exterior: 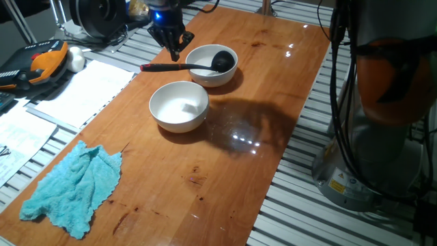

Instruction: Scoop water with a large spoon from one bowl to another

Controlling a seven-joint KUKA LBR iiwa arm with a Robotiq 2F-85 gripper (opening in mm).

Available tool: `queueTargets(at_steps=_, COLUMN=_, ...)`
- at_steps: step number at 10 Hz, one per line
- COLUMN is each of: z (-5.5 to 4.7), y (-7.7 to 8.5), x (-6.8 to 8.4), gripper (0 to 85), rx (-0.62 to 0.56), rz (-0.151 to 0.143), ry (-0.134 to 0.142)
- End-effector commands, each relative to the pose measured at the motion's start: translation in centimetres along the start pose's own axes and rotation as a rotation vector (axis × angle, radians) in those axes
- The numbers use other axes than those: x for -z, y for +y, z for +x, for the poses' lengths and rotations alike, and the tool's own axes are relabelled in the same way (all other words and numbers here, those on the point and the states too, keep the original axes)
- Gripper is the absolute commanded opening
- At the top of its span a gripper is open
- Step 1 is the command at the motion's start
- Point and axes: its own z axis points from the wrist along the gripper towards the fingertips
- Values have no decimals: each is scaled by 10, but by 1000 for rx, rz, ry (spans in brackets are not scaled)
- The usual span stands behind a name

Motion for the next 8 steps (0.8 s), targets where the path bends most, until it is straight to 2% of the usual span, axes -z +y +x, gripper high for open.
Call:
queueTargets(at_steps=1, z=0, y=0, x=0, gripper=0, rx=-20, rz=1, ry=-9)
queueTargets(at_steps=3, z=0, y=0, x=0, gripper=0, rx=-55, rz=-1, ry=-17)
queueTargets(at_steps=8, z=0, y=0, x=0, gripper=0, rx=-262, rz=53, ry=-41)
